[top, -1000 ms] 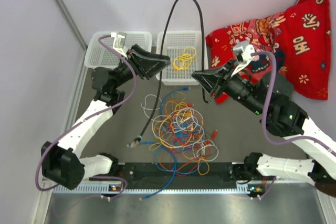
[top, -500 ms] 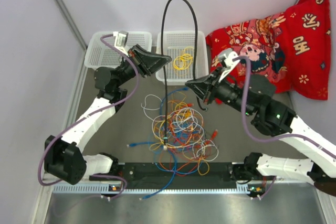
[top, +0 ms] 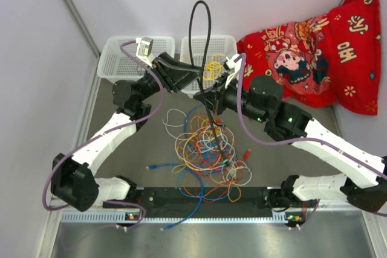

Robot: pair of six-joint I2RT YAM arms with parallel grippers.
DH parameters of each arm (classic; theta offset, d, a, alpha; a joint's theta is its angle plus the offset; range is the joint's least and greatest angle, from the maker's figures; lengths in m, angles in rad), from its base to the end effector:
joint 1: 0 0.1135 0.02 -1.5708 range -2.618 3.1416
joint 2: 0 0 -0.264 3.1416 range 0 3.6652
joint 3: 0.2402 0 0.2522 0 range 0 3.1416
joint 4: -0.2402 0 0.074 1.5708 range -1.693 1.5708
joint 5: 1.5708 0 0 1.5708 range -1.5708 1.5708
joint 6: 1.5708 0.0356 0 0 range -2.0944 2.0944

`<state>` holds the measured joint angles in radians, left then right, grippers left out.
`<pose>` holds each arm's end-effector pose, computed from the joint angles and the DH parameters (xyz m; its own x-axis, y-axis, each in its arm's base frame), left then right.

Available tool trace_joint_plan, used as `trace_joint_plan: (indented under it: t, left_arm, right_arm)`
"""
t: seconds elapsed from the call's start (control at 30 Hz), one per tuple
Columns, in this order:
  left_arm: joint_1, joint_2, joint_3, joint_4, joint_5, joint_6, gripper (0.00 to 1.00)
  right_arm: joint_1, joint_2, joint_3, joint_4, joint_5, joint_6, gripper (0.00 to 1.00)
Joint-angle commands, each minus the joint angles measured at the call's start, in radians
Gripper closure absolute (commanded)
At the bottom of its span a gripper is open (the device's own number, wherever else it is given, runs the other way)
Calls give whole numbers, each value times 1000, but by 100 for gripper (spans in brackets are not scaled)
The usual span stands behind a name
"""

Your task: Untangle the cables

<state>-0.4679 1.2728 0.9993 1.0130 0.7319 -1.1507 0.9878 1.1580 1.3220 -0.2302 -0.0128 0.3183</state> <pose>0.2292 -0.1425 0.4252 -0.4634 -0.5269 -0.7125 0.8657 -0.0976 -0.4909 0.1402 0.2134 0.4473 -0.2980 0.1165 -0.9474 -0.7881 0.5300 0.3131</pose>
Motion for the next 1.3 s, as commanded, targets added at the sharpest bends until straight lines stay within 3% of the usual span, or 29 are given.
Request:
trace_joint_plan:
  t: [0.0,0.6,1.1,1.2,1.27]
  left_arm:
    - [-25,-3,35,95,23,11,59]
    - [-32,-67,-5,42,29,74,46]
    - [-58,-39,12,12,21,105,44]
    - [-57,-30,10,9,18,112,45]
    - [-60,-13,18,7,20,114,59]
  right_arm:
    - [-9,17,74,34,-30,16,100]
    - [-55,-80,-4,78,10,79,100]
    - [-57,46,99,23,-131,103,100]
    - [-57,51,97,19,-156,102,100]
    - [-57,49,91,9,-165,102,100]
